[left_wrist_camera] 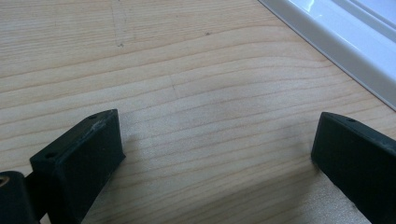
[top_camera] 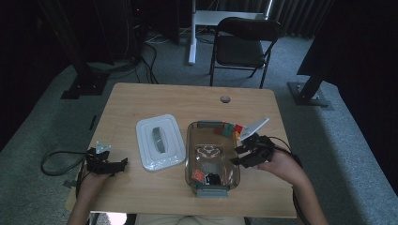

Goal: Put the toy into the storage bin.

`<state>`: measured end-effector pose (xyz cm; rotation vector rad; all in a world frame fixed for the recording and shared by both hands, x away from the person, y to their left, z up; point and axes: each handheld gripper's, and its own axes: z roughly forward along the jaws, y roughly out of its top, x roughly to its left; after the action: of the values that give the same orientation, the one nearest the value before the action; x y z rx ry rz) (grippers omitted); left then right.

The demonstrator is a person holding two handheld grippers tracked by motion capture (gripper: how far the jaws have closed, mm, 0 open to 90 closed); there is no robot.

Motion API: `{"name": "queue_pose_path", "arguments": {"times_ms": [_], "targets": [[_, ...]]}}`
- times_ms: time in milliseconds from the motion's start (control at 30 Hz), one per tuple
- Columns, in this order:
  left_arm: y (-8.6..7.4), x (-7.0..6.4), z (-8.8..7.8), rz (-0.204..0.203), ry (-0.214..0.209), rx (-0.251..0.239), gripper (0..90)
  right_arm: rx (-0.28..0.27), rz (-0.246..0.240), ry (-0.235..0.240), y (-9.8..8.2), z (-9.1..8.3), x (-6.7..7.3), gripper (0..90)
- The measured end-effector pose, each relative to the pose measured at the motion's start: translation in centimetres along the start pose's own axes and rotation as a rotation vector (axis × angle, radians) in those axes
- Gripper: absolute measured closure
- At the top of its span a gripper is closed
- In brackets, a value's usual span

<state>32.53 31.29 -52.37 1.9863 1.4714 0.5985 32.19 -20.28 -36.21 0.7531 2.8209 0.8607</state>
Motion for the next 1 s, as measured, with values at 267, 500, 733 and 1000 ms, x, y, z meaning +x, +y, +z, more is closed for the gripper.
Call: {"name": "queue_pose_path", "arguments": {"times_ms": [267, 500, 733, 1000], "targets": [[0.0, 0.0, 0.0, -0.002, 0.000, -0.001, 2.6, -0.049, 0.146, -0.098, -2.3, -0.7, -3.7, 49.5], [0.0, 0.0, 0.0, 0.000, 0.000, 0.000, 2.6, -0.066, 0.298, -0.157, -4.0, 0.5, -7.3, 49.5], [0.0, 0.0, 0.0, 0.000, 0.000, 0.000, 2.6, -0.049, 0.440, -0.218, -5.3, 2.8, -11.3, 47.5], [0.0, 0.0, 0.0, 0.000, 0.000, 0.000, 2.6, -0.002, 0.534, -0.253, -5.8, 5.6, -14.3, 45.6]]}}
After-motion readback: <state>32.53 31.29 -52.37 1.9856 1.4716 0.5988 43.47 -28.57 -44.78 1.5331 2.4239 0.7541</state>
